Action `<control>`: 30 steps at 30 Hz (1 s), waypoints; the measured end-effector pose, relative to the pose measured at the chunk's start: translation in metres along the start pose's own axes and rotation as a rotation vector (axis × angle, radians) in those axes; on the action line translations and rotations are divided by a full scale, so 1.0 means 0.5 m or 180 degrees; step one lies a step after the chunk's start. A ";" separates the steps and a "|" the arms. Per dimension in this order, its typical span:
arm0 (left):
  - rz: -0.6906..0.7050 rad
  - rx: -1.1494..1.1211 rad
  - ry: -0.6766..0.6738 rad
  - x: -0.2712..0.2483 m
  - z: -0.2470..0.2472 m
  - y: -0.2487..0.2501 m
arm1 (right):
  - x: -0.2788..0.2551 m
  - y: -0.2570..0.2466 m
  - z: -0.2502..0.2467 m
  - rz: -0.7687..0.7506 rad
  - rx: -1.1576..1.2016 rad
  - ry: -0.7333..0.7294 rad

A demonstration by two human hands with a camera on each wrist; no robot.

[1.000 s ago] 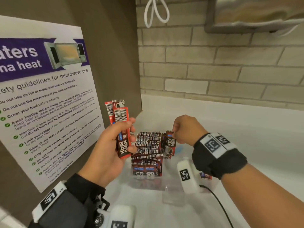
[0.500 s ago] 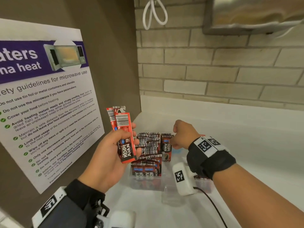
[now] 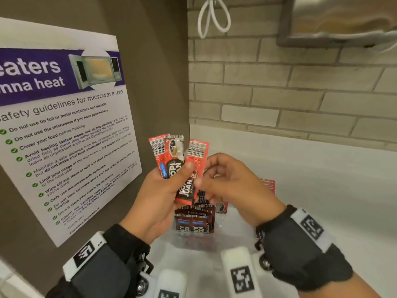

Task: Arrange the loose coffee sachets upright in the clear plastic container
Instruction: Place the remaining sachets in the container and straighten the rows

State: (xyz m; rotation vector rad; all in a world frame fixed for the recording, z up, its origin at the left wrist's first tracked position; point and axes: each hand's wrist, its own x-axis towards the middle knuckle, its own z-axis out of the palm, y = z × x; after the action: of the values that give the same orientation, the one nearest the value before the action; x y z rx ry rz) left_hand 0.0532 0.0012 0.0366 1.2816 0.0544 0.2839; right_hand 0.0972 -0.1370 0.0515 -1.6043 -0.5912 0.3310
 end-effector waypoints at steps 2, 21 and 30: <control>-0.0024 0.0054 -0.0056 -0.001 0.008 -0.005 | -0.008 0.003 0.020 -0.0095 0.0091 0.0085; -0.0154 0.0165 -0.0499 -0.016 -0.009 -0.016 | -0.011 0.002 0.036 -0.0390 0.0206 0.0505; -0.0545 0.0766 -0.0835 -0.023 -0.042 -0.002 | -0.019 0.008 -0.039 -0.0930 -0.0846 0.0736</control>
State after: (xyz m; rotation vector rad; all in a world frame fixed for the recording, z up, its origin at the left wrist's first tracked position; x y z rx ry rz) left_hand 0.0384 0.0179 0.0284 1.5337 -0.0263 -0.0412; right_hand 0.1005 -0.1585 0.0487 -1.7493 -0.7001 -0.1555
